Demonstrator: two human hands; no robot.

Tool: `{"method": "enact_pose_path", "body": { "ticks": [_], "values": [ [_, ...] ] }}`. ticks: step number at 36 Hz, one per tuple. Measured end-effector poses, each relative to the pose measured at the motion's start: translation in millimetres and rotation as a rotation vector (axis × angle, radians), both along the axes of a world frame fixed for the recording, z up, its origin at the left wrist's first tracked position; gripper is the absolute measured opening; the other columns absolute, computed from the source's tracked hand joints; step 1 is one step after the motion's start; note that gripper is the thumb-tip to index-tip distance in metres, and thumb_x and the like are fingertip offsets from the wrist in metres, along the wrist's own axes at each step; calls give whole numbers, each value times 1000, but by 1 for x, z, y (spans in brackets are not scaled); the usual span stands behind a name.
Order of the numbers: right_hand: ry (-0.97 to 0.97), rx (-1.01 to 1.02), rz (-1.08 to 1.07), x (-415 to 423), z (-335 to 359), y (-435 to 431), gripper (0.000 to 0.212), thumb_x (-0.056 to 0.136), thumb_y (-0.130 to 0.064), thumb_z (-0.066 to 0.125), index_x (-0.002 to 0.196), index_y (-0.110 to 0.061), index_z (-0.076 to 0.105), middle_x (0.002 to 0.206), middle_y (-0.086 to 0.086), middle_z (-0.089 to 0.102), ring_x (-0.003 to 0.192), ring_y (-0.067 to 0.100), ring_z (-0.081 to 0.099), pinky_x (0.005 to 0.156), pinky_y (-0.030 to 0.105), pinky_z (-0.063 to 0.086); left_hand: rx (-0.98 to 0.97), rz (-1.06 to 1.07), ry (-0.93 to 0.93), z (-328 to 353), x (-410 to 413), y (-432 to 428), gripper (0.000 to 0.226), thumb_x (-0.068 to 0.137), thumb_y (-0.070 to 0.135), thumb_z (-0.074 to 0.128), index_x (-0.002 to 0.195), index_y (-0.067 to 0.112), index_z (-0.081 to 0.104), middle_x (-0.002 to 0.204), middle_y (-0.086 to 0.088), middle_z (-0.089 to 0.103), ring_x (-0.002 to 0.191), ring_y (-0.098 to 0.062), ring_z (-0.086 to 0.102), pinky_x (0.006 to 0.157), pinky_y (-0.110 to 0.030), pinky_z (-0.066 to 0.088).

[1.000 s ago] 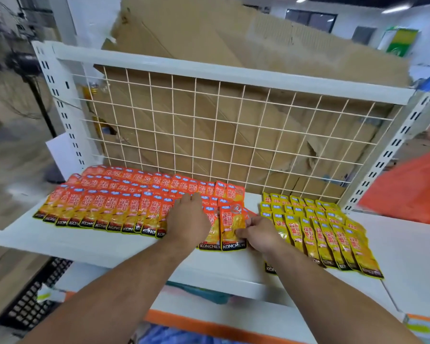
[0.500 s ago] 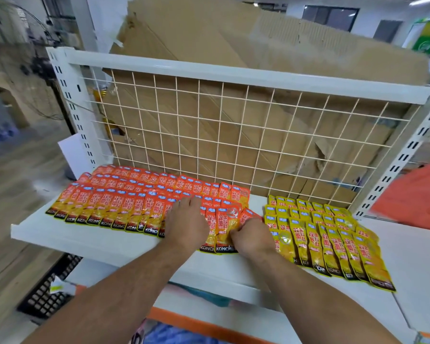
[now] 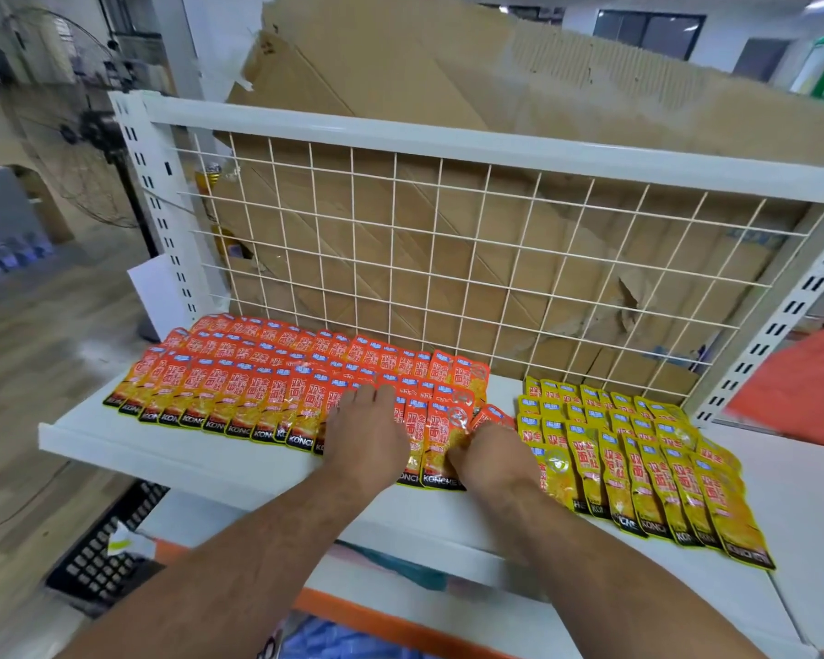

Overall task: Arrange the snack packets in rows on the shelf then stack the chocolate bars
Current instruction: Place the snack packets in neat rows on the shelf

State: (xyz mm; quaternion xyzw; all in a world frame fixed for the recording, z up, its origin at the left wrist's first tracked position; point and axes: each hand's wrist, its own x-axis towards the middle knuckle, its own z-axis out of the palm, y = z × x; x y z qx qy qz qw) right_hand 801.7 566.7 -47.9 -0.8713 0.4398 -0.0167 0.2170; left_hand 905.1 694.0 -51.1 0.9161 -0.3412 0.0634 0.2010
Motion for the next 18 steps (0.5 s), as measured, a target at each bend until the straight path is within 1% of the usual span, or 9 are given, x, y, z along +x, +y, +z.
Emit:
{"method": "enact_pose_path", "body": {
  "ticks": [3,5,9,13,16,18],
  "values": [
    [-11,-9,-7,-1,1,1,24,85,-37,58,96,-16,64,102,7,70,94,29,66,77,32,52,14,-7,6,1,-1,-1,44,93,31,52,134,18,46,125,-3,54,113,-22,47,93,-38,45],
    [-21,-19,-6,-2,0,2,25,86,-39,58,97,-17,63,103,6,70,95,29,66,77,31,50,19,-15,15,2,-2,-2,46,93,31,52,137,18,45,129,-3,53,115,-22,47,95,-37,43],
    [-63,-42,-16,-6,1,3,30,90,-45,54,98,-17,63,104,6,70,96,30,66,77,32,50,10,-40,18,4,-3,-5,43,93,31,51,134,19,47,130,-4,53,116,-24,48,95,-41,45],
    [-90,-61,-38,-12,6,-5,27,92,-37,53,106,-17,65,106,8,71,98,32,67,78,34,52,17,-76,3,6,-7,-8,43,95,33,50,135,20,48,131,-2,51,119,-23,46,98,-38,42],
    [-94,-64,-54,-17,10,-14,21,89,-27,53,102,-16,65,105,10,72,97,33,67,72,31,49,39,-110,-20,6,-10,-10,42,95,34,49,134,21,48,129,-1,51,119,-23,45,96,-37,40],
    [-99,-61,-85,-21,13,-21,20,88,-25,55,101,-15,66,106,10,71,101,33,66,73,30,46,49,-127,-33,5,-12,-11,41,94,34,49,132,22,48,126,0,52,116,-23,45,94,-37,40]
  ]
}}
